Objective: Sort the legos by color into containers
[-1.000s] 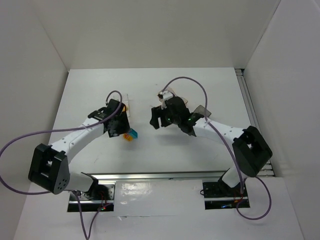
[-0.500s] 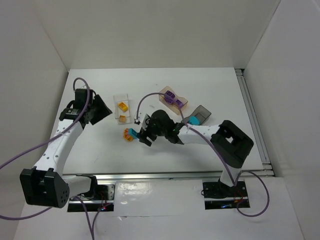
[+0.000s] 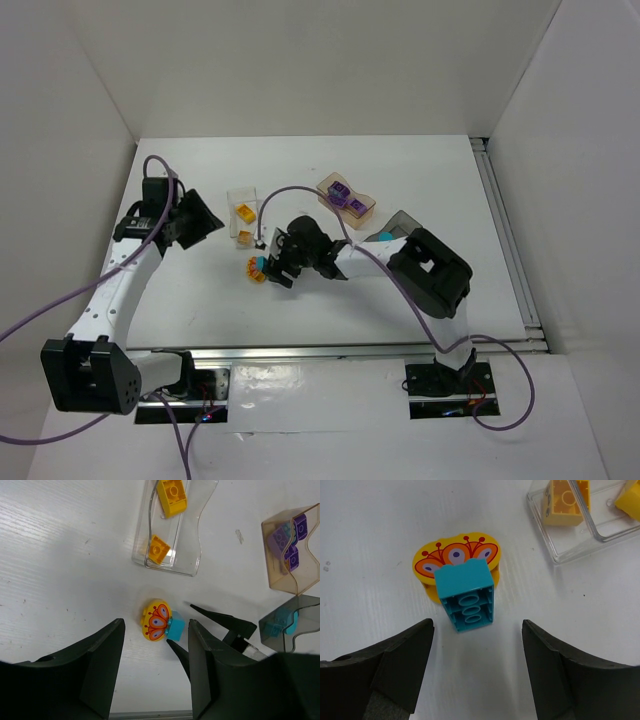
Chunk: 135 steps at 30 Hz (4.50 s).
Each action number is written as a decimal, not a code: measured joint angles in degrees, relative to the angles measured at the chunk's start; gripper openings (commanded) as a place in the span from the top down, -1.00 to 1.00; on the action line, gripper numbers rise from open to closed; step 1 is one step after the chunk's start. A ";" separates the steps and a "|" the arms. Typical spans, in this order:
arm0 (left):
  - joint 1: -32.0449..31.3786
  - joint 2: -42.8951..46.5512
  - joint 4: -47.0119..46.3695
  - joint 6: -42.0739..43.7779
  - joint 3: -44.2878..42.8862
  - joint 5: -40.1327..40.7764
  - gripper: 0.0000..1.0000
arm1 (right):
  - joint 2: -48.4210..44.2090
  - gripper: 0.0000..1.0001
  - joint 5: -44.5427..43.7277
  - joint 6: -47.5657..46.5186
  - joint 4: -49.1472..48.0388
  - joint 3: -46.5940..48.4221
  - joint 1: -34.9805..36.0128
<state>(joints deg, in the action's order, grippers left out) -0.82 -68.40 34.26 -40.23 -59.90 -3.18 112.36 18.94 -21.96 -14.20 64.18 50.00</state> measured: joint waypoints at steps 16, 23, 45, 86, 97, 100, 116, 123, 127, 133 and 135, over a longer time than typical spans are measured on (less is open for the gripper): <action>1.81 0.00 -0.02 2.54 0.31 -1.97 -0.13 | 4.50 -0.05 1.51 2.14 -3.15 4.15 0.00; 2.36 0.00 -0.02 2.56 0.31 -2.23 -0.13 | 5.55 0.67 3.78 2.54 -2.47 6.67 0.00; 1.70 -7.02 -6.19 8.37 3.15 -27.47 -0.72 | -20.92 0.67 -0.48 6.95 -6.10 -20.35 -0.07; -11.02 -3.58 -55.54 -8.83 24.28 -58.40 -0.65 | -42.69 0.67 -3.41 9.86 -5.53 -24.87 -1.42; -11.41 -7.06 -66.49 -17.33 24.94 -57.90 0.09 | -43.65 0.67 -2.38 10.14 -5.73 -24.85 -1.55; -11.39 -6.62 -65.75 -16.94 24.81 -57.11 0.36 | -43.65 0.67 -2.23 10.14 -5.55 -24.85 -1.66; -12.09 -5.40 -47.56 -9.25 16.33 -54.53 1.00 | -45.07 0.74 -4.46 10.38 -5.92 -25.31 -1.66; -12.02 -7.78 -47.50 -9.11 15.63 -56.96 1.00 | -44.98 0.03 -4.83 10.34 -5.62 -25.62 -1.66; -12.02 -9.31 -44.96 -6.80 13.51 -58.18 1.00 | -44.50 -0.10 -5.22 9.90 -5.60 -25.59 -1.66; -12.02 -10.08 -41.75 -3.80 11.63 -60.13 1.00 | -43.65 -0.39 -5.77 7.72 -4.52 -24.96 -1.66; -12.02 -10.34 -40.57 -3.15 11.28 -60.39 1.00 | -43.50 -0.39 -6.10 7.04 -4.20 -24.63 -1.66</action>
<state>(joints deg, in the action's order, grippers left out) -12.84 -78.74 -6.31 -43.38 -48.62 -63.57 68.86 12.84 -14.92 -18.39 39.55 48.34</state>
